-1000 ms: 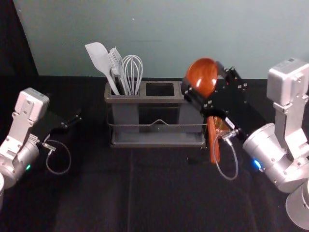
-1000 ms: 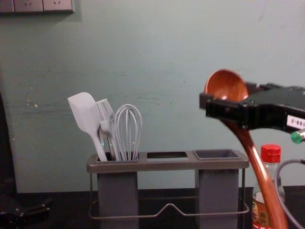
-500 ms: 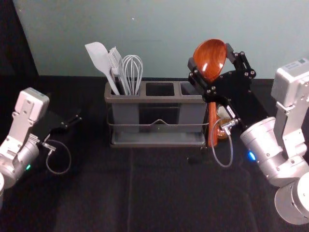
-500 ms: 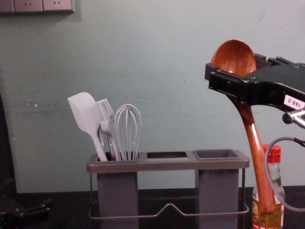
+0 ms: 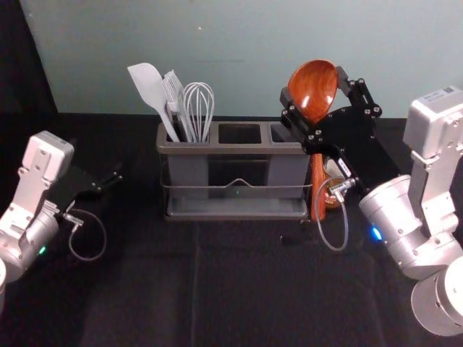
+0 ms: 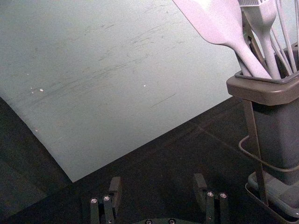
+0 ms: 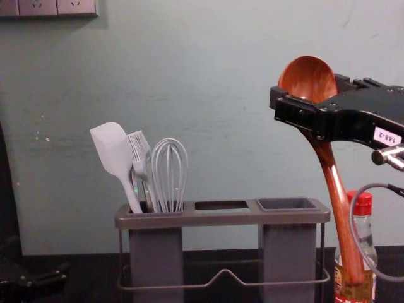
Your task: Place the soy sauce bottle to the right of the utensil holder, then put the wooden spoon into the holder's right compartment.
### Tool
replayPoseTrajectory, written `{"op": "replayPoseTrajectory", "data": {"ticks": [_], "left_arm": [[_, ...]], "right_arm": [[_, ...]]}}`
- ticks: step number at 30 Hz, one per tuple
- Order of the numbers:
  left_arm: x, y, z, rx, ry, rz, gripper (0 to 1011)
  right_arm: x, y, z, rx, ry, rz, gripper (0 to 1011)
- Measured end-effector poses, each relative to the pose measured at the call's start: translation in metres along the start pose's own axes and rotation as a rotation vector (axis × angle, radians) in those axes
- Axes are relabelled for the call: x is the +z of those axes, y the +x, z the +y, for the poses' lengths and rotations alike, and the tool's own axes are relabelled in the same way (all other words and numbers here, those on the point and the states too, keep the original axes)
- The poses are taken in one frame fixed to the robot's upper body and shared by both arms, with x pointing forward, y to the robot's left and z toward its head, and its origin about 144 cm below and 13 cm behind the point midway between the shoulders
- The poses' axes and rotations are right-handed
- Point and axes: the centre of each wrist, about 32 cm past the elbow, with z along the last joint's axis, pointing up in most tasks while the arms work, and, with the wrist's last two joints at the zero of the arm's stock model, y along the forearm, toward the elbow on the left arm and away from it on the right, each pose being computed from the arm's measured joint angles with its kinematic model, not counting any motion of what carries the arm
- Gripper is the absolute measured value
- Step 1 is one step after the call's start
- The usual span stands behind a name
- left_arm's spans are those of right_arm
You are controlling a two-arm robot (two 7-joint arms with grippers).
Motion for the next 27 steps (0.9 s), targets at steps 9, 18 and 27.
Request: {"op": "replayPoseTrajectory", "data": {"ticks": [9,18,27], "left_arm": [[0.0,0.0,0.0,0.0,0.0,0.0,1005],[0.0,0.0,0.0,0.0,0.0,0.0,1005],[0.0,0.0,0.0,0.0,0.0,0.0,1005]], "right_arm": [[-0.001,0.0,-0.001,0.0,-0.001,0.002,837],[0.003,0.011,-0.003,0.024,0.076,-0.023,838],[0.003,0.038,0.009,0.06,0.207,-0.069,837]]}}
